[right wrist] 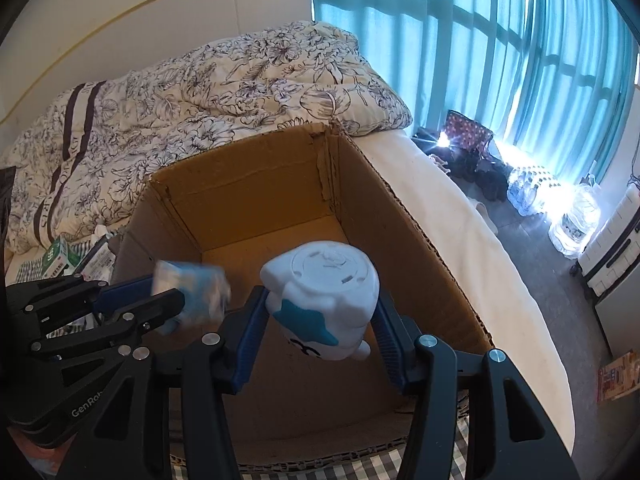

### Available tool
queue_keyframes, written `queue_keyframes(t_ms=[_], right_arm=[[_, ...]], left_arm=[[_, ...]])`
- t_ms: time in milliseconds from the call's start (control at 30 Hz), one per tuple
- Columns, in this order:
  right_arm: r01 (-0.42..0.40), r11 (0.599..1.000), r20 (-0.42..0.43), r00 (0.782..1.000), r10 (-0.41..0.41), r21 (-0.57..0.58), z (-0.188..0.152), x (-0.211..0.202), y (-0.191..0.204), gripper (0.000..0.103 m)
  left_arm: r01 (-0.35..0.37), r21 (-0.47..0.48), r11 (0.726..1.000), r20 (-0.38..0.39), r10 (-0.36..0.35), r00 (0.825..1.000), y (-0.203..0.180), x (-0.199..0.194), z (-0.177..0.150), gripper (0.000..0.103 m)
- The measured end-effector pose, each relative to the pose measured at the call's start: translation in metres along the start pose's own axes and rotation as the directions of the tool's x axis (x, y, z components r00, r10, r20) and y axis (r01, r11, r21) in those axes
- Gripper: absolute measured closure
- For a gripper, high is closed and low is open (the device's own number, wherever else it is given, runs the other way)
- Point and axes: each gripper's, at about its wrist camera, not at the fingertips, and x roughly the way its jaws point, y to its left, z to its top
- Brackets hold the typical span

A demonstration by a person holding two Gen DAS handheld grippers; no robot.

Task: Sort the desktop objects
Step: 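Open both tools to drop the tissue pack and plush toy into the box, then move both open tools back over the items on the blanket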

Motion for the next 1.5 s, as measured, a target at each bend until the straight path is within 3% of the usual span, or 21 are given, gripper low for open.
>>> queue_keyframes(t_ms=[67,100,267,500,567,833,967,1133,1267,1500], right_arm=[[0.001,1.0,0.019,1.0,-0.001,-0.005,0.001,-0.004,0.002,0.046],[0.002,1.0,0.033,0.999,-0.002,-0.006,0.002,-0.008,0.003,0.046],[0.009,1.0,0.122,0.992,-0.009,0.0,0.007,-0.026,0.005,0.046],[-0.022,0.999,0.264,0.964,0.013,0.029,0.013,-0.059,0.005,0.045],[-0.042,0.999,0.278,0.96,0.034,0.022,0.014,-0.065,0.007,0.037],[-0.069,0.998,0.341,0.937,0.069,-0.012,0.012,-0.092,0.017,0.035],[-0.126,0.992,0.367,0.922,0.124,-0.021,0.01,-0.106,0.02,0.026],[-0.12,0.992,0.393,0.911,0.124,-0.036,0.009,-0.117,0.031,0.018],[-0.136,0.99,0.412,0.9,0.141,-0.041,0.009,-0.123,0.036,0.015],[-0.192,0.981,0.427,0.885,0.188,-0.033,0.01,-0.124,0.045,0.003]], left_arm=[[-0.004,0.006,1.0,0.014,0.004,1.0,0.0,-0.003,0.002,0.062],[-0.01,0.008,1.0,0.025,0.01,1.0,0.0,-0.006,0.002,0.06],[-0.03,0.005,1.0,0.1,0.03,0.995,0.001,-0.027,0.007,0.06],[-0.066,-0.005,0.998,0.21,0.066,0.975,0.007,-0.064,0.013,0.06],[-0.077,0.0,0.997,0.233,0.075,0.97,0.008,-0.073,0.012,0.06],[-0.098,-0.051,0.994,0.311,0.109,0.944,0.022,-0.111,0.006,0.059],[-0.111,-0.059,0.992,0.335,0.124,0.934,0.027,-0.126,0.001,0.046],[-0.115,-0.076,0.99,0.356,0.135,0.925,0.034,-0.145,-0.01,0.04],[-0.133,-0.1,0.986,0.393,0.162,0.905,0.042,-0.161,-0.016,0.024],[-0.151,-0.149,0.977,0.451,0.203,0.869,0.065,-0.187,-0.032,0.007]])
